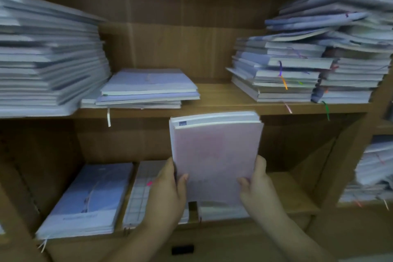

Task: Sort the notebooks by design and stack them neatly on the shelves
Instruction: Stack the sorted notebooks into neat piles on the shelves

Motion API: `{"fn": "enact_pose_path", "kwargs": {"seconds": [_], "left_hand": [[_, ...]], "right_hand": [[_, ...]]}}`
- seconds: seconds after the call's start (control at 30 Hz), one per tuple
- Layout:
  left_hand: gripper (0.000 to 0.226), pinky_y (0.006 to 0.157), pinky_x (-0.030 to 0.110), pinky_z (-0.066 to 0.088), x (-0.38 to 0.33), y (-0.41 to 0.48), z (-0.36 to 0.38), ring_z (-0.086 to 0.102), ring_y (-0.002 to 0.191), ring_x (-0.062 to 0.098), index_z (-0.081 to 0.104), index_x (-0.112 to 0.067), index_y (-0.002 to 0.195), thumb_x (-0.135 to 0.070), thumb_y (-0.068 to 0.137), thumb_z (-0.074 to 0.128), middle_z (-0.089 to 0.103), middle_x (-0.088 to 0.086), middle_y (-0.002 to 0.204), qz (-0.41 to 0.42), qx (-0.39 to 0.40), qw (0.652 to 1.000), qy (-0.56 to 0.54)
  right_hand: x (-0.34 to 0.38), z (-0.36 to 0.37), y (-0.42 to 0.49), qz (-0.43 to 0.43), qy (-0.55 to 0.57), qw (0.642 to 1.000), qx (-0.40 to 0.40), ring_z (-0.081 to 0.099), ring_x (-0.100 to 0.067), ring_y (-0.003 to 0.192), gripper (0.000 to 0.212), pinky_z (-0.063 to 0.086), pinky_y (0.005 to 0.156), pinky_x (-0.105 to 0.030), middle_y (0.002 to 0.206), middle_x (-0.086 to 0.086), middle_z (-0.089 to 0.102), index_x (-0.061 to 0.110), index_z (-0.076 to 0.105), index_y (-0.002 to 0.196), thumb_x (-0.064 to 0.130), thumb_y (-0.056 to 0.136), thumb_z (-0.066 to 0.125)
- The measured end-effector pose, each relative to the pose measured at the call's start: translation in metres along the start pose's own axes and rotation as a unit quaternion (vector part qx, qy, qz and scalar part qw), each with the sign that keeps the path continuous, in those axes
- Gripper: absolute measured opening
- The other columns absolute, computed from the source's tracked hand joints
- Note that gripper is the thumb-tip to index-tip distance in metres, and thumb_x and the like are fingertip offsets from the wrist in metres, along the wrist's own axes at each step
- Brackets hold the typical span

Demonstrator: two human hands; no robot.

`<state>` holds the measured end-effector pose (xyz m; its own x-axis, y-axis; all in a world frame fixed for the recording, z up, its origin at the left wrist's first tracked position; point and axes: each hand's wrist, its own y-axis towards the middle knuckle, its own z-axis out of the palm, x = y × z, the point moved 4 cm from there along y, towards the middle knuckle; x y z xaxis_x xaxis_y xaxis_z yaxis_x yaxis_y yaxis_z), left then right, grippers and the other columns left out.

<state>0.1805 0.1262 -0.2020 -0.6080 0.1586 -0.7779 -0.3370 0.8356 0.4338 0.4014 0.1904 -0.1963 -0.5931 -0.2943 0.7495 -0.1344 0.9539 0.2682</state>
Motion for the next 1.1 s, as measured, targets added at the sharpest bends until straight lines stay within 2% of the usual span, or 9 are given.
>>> {"fn": "enact_pose_path", "kwargs": {"seconds": [0.17, 0.27, 0.37, 0.47, 0.53, 0.63, 0.8, 0.97, 1.1], "left_hand": [[0.036, 0.089, 0.021, 0.053, 0.025, 0.010, 0.032, 0.059, 0.109, -0.007, 0.048, -0.044, 0.134, -0.029, 0.102, 0.055, 0.063, -0.025, 0.122, 0.016, 0.006, 1.000, -0.004], [0.034, 0.083, 0.025, 0.055, 0.037, 0.012, 0.049, 0.061, 0.104, 0.001, 0.047, -0.041, 0.136, -0.032, 0.103, 0.052, 0.065, -0.020, 0.119, 0.014, 0.020, 0.999, 0.027], [0.035, 0.078, 0.026, 0.051, 0.043, 0.011, 0.058, 0.062, 0.101, 0.006, 0.048, -0.034, 0.138, -0.030, 0.103, 0.053, 0.067, -0.014, 0.118, 0.010, 0.028, 0.998, 0.047], [0.039, 0.079, 0.022, 0.049, 0.048, 0.009, 0.063, 0.059, 0.102, 0.002, 0.044, -0.038, 0.142, -0.031, 0.104, 0.049, 0.064, -0.018, 0.122, 0.004, 0.039, 0.998, 0.052], [0.046, 0.081, 0.019, 0.045, 0.049, 0.005, 0.066, 0.054, 0.101, -0.004, 0.035, -0.041, 0.148, -0.030, 0.105, 0.046, 0.057, -0.022, 0.126, -0.003, 0.058, 0.997, 0.054], [0.054, 0.082, 0.020, 0.045, 0.054, -0.001, 0.071, 0.055, 0.097, -0.003, 0.021, -0.047, 0.151, -0.027, 0.105, 0.044, 0.055, -0.024, 0.123, -0.033, 0.099, 0.992, 0.065], [0.051, 0.087, 0.037, 0.054, 0.067, -0.004, 0.080, 0.062, 0.097, 0.009, 0.023, -0.041, 0.151, -0.027, 0.105, 0.040, 0.063, -0.011, 0.122, -0.069, 0.124, 0.985, 0.094], [0.053, 0.081, 0.034, 0.052, 0.068, -0.006, 0.083, 0.062, 0.096, 0.014, 0.024, -0.033, 0.150, -0.024, 0.103, 0.045, 0.064, -0.007, 0.120, -0.072, 0.132, 0.981, 0.123], [0.045, 0.071, 0.031, 0.044, 0.059, -0.002, 0.078, 0.060, 0.092, 0.019, 0.035, -0.022, 0.146, -0.023, 0.103, 0.048, 0.066, 0.003, 0.119, -0.016, 0.115, 0.980, 0.163]], "right_hand": [[-0.039, 0.008, 0.022, -0.009, 0.010, 1.000, 0.000, 0.062, -0.003, 0.104, 0.066, 0.055, 0.087, -0.028, 0.115, 0.024, 0.056, 0.045, 0.022, 0.136, 0.014, 0.096, 0.064], [-0.059, 0.016, 0.032, 0.001, 0.020, 1.000, -0.001, 0.060, -0.005, 0.109, 0.066, 0.053, 0.093, -0.032, 0.119, 0.022, 0.056, 0.040, 0.025, 0.140, 0.008, 0.096, 0.062], [-0.072, 0.021, 0.035, 0.006, 0.019, 1.000, 0.009, 0.058, -0.003, 0.112, 0.063, 0.052, 0.095, -0.030, 0.121, 0.026, 0.054, 0.039, 0.026, 0.141, 0.009, 0.097, 0.061], [-0.081, 0.026, 0.036, 0.010, 0.017, 1.000, 0.014, 0.059, -0.005, 0.114, 0.064, 0.051, 0.095, -0.031, 0.124, 0.024, 0.055, 0.036, 0.024, 0.145, 0.012, 0.098, 0.060], [-0.086, 0.030, 0.035, 0.018, 0.012, 1.000, 0.016, 0.059, -0.007, 0.113, 0.069, 0.050, 0.094, -0.031, 0.125, 0.017, 0.056, 0.033, 0.019, 0.148, 0.011, 0.097, 0.060], [-0.090, 0.037, 0.033, 0.039, 0.007, 0.999, 0.030, 0.060, -0.008, 0.111, 0.072, 0.049, 0.090, -0.029, 0.125, 0.013, 0.057, 0.030, 0.015, 0.150, 0.010, 0.097, 0.059], [-0.097, 0.045, 0.030, 0.062, 0.001, 0.997, 0.051, 0.060, -0.003, 0.100, 0.064, 0.048, 0.083, -0.030, 0.118, 0.016, 0.057, 0.032, 0.013, 0.148, 0.014, 0.100, 0.052], [-0.104, 0.048, 0.029, 0.072, 0.005, 0.996, 0.055, 0.059, -0.004, 0.105, 0.065, 0.048, 0.088, -0.029, 0.118, 0.018, 0.056, 0.033, 0.015, 0.146, 0.012, 0.099, 0.055], [-0.103, 0.040, 0.030, 0.052, 0.026, 0.998, 0.026, 0.060, -0.008, 0.110, 0.059, 0.047, 0.090, -0.026, 0.120, 0.016, 0.058, 0.034, 0.026, 0.140, 0.011, 0.097, 0.059]]}}
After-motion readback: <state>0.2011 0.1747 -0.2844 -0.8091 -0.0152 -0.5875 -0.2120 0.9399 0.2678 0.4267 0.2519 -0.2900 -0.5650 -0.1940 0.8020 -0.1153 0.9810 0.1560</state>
